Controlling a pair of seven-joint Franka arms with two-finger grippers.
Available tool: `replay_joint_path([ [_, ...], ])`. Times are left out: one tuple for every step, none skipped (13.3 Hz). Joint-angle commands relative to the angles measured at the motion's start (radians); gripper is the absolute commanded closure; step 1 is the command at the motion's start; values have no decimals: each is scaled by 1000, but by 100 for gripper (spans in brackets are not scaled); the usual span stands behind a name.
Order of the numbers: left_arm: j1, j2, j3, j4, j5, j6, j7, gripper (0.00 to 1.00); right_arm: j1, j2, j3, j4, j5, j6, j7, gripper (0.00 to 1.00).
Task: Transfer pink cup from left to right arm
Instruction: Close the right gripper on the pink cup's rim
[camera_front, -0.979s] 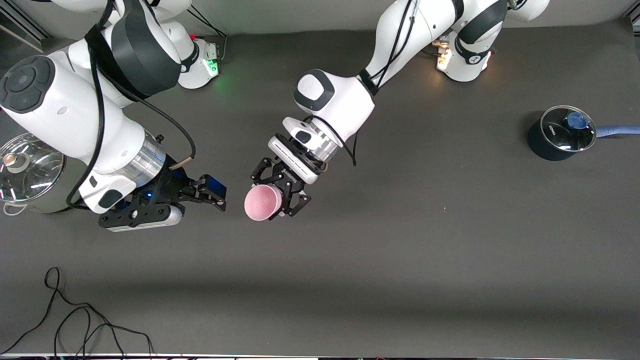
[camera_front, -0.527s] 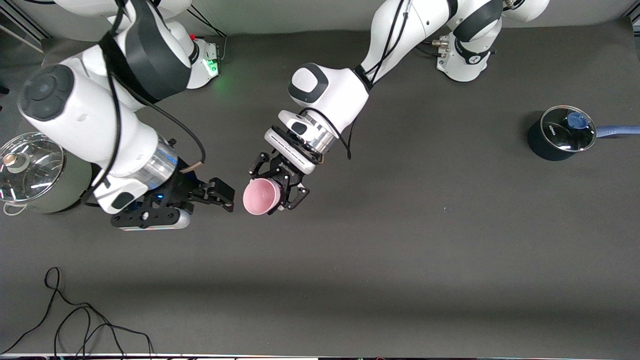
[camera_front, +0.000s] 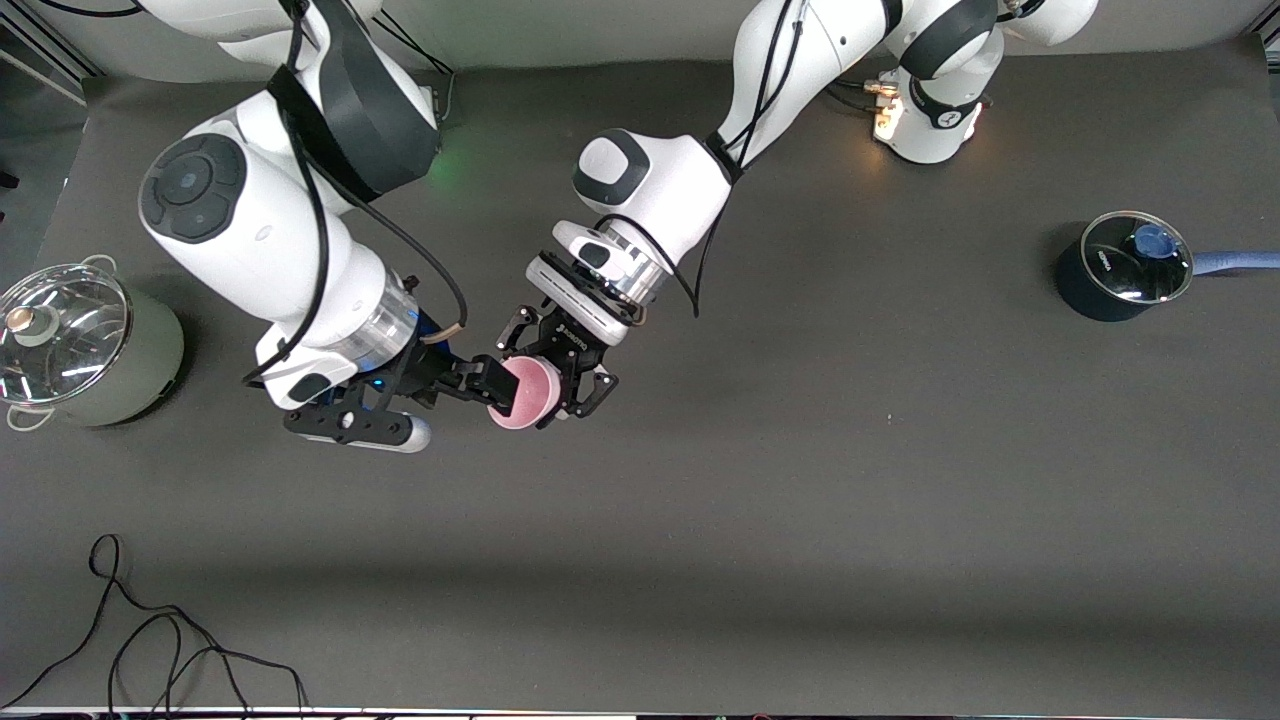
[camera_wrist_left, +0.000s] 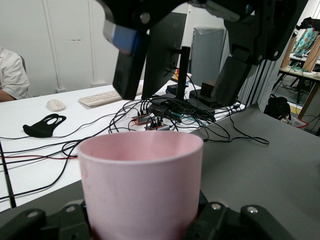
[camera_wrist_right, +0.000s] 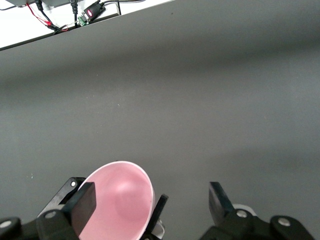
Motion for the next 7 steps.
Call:
replay_joint_path([
  [-20,7,16,13,-4,20,-16,100,22,4,-10,-22,9,-2,23,0],
  [-20,7,16,13,-4,20,-16,100,24,4,-10,-26,11,-4,23,0],
  [-20,7,16,13,-4,20,-16,100,22,4,-10,-25,12,-8,17,0],
  [-20,7,16,13,-3,20,-17,100,22,4,-10,-27,14,-15,17,0],
  [-20,7,16,13,-3,20,-17,100,22,3,-10,-27,16,-22,17,0],
  [-20,7,16,13,-3,20,-17,100,22,3,-10,-24,16,-33,17,0],
  [-20,7,16,13,-3,20,-19,100,21,1,-10,-23,19,-44,17,0],
])
